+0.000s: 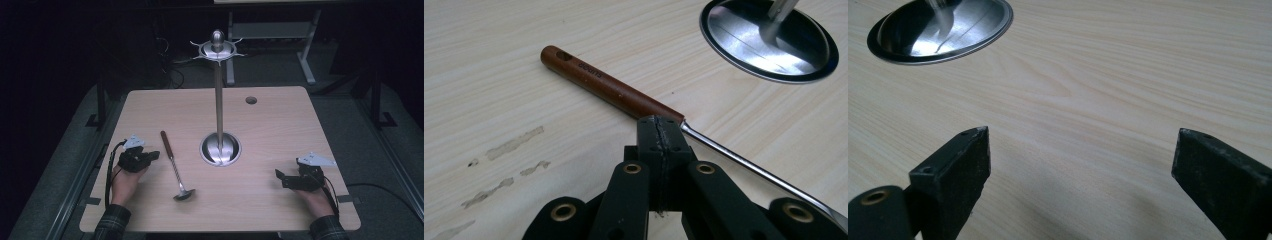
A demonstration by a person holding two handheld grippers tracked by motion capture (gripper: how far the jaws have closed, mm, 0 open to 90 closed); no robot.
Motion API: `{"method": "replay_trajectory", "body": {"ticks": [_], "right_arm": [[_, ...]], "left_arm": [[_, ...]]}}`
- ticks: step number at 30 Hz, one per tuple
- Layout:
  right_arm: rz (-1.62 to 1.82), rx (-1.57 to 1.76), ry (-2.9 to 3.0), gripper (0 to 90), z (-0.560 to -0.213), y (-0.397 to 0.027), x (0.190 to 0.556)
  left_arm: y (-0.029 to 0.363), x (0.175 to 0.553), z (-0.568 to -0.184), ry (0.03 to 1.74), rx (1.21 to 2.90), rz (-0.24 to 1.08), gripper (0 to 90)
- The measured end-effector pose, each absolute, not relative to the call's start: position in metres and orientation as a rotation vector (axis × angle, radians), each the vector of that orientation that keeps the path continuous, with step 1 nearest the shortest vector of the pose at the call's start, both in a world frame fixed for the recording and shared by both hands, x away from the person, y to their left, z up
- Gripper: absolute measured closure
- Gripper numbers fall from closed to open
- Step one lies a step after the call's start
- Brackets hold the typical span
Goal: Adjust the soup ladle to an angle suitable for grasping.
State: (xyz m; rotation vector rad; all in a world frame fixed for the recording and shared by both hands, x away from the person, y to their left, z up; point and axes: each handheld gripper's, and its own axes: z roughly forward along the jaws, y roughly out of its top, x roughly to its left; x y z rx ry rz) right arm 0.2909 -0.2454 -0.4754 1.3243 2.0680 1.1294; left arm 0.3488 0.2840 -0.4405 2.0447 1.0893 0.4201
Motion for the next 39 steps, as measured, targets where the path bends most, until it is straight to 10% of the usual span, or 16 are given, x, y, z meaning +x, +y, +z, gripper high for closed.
{"method": "replay_trajectory", "body": {"ticks": [39], "right_arm": [[1.149,1.326,2.066,8.5,-0.476,-0.247,0.289]], "left_arm": [[0.240,0.378,-0.456,1.048,2.141,0.466,89.6]]}}
